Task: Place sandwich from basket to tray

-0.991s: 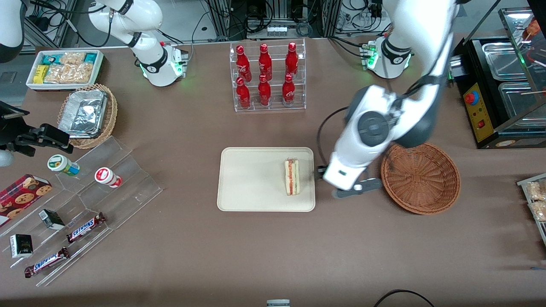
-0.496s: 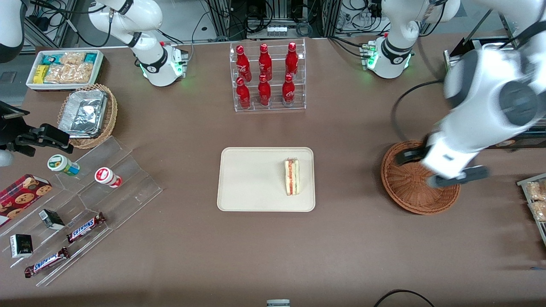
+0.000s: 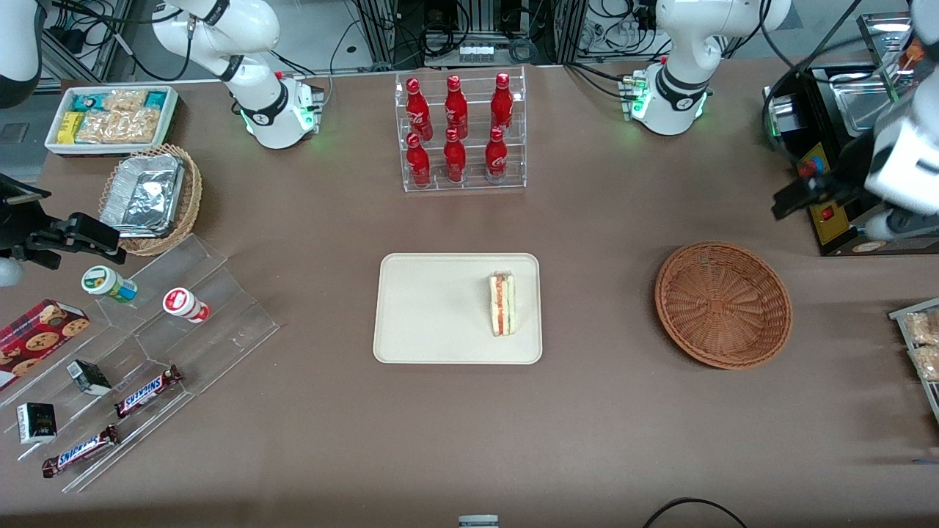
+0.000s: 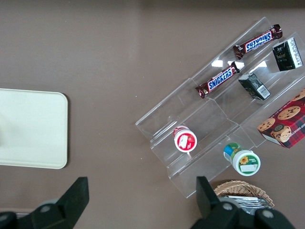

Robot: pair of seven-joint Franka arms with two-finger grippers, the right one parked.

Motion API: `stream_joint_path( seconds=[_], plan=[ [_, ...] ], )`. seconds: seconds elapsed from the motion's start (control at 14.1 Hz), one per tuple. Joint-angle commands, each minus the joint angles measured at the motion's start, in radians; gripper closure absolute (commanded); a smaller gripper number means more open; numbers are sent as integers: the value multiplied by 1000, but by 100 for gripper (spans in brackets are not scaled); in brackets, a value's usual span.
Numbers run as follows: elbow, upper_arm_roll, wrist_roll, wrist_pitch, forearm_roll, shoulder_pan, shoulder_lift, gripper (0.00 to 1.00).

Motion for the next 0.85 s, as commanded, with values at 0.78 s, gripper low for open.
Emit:
stream_joint_path(
  seconds=[0.78],
  plan=[
    [-23,-29,85,38,44,23,-33,0]
  ],
)
